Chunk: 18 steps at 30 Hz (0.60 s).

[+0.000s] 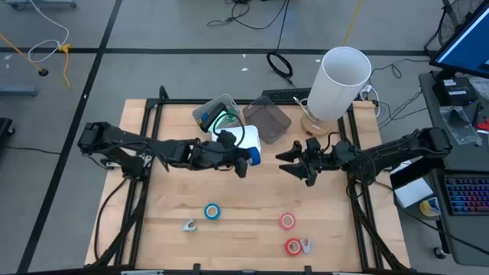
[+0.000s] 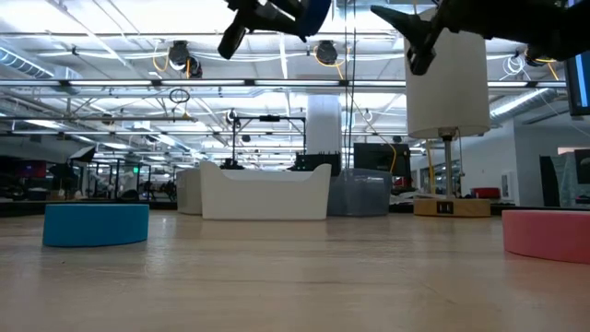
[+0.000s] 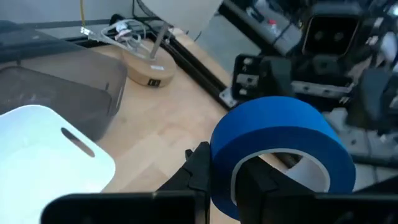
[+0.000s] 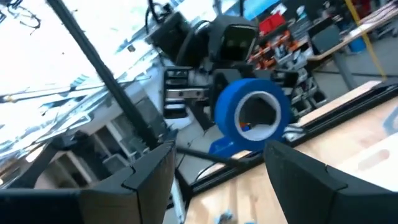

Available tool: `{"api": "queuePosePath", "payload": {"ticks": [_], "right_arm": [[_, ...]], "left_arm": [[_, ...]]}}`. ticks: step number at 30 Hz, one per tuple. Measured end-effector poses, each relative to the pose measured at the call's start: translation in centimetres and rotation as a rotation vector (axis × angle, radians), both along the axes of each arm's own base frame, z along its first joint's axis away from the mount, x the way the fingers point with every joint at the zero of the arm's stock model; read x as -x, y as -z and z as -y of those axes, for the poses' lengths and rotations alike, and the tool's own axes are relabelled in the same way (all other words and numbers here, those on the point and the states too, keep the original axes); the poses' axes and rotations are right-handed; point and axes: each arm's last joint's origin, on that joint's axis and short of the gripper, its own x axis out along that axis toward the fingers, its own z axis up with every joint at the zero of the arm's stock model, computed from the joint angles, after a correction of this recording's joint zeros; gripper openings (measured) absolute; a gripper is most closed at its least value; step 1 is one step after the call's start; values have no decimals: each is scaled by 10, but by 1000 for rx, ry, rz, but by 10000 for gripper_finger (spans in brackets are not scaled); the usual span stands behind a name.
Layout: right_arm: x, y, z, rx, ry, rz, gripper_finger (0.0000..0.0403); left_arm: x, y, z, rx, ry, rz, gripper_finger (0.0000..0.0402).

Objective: Pick and place Stapler, Stapler remover, tape
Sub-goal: Put the dark blue tape into the black bin

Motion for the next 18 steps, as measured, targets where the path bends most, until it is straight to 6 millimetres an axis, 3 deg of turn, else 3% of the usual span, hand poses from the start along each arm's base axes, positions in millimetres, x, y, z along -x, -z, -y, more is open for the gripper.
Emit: {"api": "queuePosePath", "payload": {"ticks": [18], "right_arm": [[-38, -9, 20, -38, 53, -29, 238]], "left_arm": [[-2, -2, -12, 93, -45, 45, 36]]}}
